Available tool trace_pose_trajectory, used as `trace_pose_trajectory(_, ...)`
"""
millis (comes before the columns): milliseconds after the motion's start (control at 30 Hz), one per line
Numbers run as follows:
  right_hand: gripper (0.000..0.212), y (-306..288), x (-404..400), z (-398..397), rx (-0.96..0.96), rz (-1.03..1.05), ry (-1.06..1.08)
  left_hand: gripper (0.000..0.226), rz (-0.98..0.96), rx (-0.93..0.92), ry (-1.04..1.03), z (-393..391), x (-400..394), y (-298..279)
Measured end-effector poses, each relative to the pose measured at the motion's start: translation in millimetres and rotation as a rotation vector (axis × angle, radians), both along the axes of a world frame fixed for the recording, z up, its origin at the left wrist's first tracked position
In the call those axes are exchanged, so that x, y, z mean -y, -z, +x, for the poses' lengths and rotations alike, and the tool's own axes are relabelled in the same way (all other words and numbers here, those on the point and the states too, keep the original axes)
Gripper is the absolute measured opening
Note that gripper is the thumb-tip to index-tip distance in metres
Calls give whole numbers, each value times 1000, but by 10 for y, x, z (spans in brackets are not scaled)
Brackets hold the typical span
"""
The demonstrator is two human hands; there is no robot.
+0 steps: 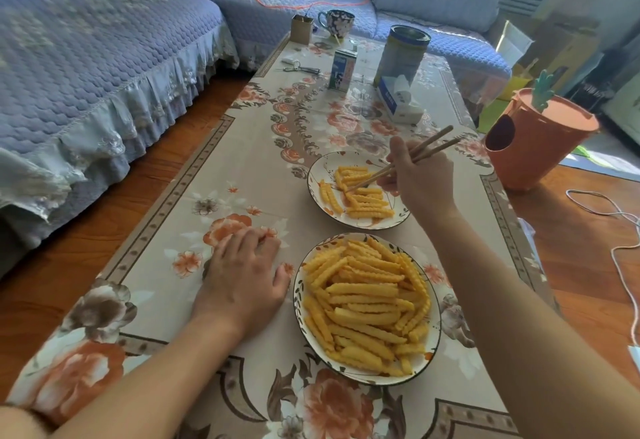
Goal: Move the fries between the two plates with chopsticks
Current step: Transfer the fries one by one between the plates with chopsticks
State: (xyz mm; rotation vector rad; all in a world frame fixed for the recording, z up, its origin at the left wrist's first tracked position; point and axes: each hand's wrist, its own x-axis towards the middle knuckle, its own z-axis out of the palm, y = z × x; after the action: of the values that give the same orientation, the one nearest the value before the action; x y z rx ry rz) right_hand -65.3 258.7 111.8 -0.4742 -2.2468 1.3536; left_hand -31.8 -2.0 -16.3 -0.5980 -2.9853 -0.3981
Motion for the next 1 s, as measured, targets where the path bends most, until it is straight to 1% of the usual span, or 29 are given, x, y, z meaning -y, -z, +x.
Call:
trace_pose_trajectory(133,29,86,75,-85,-7,93,-10,48,1,-1,1,-2,3,-1)
trace_pose_trajectory(233,37,104,92,-111,-1,124,-7,48,12,1,1,-8,0,-7)
trace_pose_trajectory(367,36,1,26,-72,-54,4,49,48,10,5,1,-5,0,-5)
trace_pose_trajectory(500,38,-316,-63,151,-123,-180,39,46,5,9,3,-6,14,-6)
trace_pose_trajectory(567,41,-488,-69,352,-83,-247,-13,45,18,5,4,-1,2,-19)
trace_pose_trajectory(667,45,-679,47,699,47,-294,-105,41,24,5,4,5,-8,-26)
trace_pose_trajectory(800,47,-680,294,1060,193,-299,-240,42,21,10,-5,24,-3,-41)
trace_pose_trajectory(900,46,-576,442,1171,223,-289,-277,39,30,10,-9,48,-11,-62)
trace_pose_trajectory(1000,41,-514,522,1181,233,-234,-283,38,31,-1,-5,57,-14,-73)
